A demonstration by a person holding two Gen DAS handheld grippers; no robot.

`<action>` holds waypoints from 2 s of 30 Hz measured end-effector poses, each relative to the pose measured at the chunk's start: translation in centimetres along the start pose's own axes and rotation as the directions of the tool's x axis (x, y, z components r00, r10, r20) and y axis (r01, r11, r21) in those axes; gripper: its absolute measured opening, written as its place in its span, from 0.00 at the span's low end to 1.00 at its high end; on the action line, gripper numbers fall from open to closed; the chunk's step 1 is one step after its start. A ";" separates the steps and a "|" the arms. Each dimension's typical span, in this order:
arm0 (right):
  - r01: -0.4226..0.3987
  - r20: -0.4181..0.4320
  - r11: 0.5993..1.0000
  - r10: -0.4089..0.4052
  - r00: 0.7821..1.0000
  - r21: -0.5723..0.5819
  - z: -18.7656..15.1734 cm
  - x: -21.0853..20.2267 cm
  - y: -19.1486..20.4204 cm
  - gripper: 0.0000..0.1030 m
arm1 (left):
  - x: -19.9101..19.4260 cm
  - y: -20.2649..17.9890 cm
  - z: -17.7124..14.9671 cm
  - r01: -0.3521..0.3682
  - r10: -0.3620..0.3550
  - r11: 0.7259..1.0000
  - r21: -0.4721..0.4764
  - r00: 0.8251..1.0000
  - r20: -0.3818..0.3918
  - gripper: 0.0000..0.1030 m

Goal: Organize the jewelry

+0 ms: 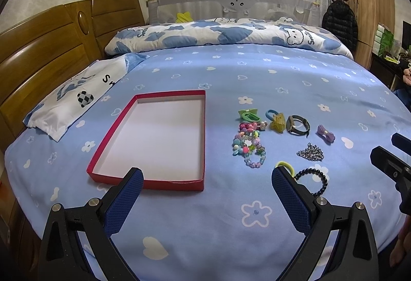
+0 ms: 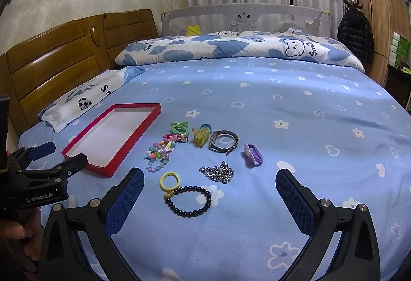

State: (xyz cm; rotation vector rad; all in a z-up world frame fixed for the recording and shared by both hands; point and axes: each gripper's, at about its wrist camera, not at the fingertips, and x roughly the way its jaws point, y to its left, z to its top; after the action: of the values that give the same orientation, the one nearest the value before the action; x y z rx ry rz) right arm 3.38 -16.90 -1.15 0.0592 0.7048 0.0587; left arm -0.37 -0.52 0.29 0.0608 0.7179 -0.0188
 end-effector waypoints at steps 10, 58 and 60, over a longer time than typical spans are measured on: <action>-0.008 -0.011 1.000 0.008 1.000 0.010 -0.3 0.4 -0.5 1.00 | 0.7 0.0 0.1 0.013 -0.013 1.000 0.002 1.000 -0.021 0.98; -0.054 -0.300 0.990 0.091 0.950 0.130 2.4 15.6 -8.4 0.43 | 20.7 -4.1 8.5 0.221 -0.173 0.969 0.108 0.924 -0.342 0.32; -0.053 -0.315 0.991 0.089 0.945 0.121 2.2 16.1 -8.4 0.39 | 21.5 -4.1 8.3 0.229 -0.179 0.968 0.103 0.917 -0.357 0.26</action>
State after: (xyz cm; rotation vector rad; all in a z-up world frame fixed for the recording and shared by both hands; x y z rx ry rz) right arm 17.38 -24.16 -10.48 0.1855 1.0316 0.0994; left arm 21.07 -5.03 -7.80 0.1276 1.0729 -0.2670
